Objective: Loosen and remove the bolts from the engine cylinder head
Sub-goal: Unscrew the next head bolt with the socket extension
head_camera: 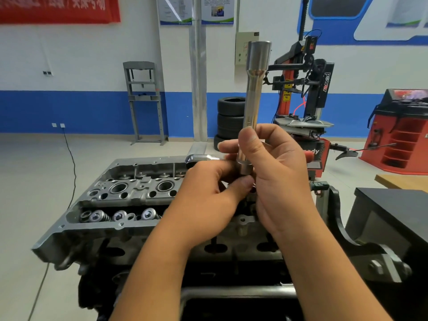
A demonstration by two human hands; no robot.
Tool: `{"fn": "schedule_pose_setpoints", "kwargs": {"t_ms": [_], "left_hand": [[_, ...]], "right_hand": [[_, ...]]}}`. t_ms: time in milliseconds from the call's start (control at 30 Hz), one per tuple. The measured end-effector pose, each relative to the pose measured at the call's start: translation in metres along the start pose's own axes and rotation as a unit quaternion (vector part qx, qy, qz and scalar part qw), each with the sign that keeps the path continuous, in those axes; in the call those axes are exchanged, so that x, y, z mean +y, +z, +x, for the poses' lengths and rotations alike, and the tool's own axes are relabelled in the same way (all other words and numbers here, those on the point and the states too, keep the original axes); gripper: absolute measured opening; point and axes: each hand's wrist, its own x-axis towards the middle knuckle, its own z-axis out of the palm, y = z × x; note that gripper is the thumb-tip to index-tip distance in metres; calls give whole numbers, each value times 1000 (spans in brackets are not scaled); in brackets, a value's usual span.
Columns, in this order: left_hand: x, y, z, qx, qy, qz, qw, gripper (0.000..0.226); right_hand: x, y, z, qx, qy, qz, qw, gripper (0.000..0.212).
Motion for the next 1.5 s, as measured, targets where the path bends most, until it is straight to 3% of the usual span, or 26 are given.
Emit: {"fn": "schedule_pose_setpoints", "kwargs": {"t_ms": [100, 233, 433, 633, 767, 900, 1033, 1200, 1400, 1500], "left_hand": [[0, -4, -1, 17, -4, -8, 1000, 30], [1, 3, 0, 81, -16, 21, 996, 17], [1, -3, -1, 14, -7, -26, 1000, 24], [-1, 0, 0, 81, -28, -17, 996, 19], [-1, -4, 0, 6, -22, -44, 999, 20], [-3, 0, 3, -16, -35, 21, 999, 23], [1, 5, 0, 21, -35, 55, 998, 20], [4, 8, -3, 80, -23, 33, 996, 20], [4, 6, -10, 179, 4, 10, 984, 18], [6, 3, -20, 187, 25, 9, 982, 15]], "right_hand": [[0, -1, 1, -3, 15, -3, 1000, 28], [-1, 0, 2, -7, 27, 14, 1000, 33], [0, 1, 3, 11, 8, -32, 999, 31], [-2, -1, 4, -5, 48, 22, 999, 32], [-2, -1, 3, -18, 38, 17, 999, 29], [-3, 3, 2, -15, 61, 14, 998, 34], [-5, 6, 4, -21, 74, 8, 997, 38], [-15, 10, 10, -46, 100, -49, 993, 58], [-15, 21, 14, 7, 152, 3, 988, 62], [-15, 27, 17, 8, 147, -19, 989, 64]]}}
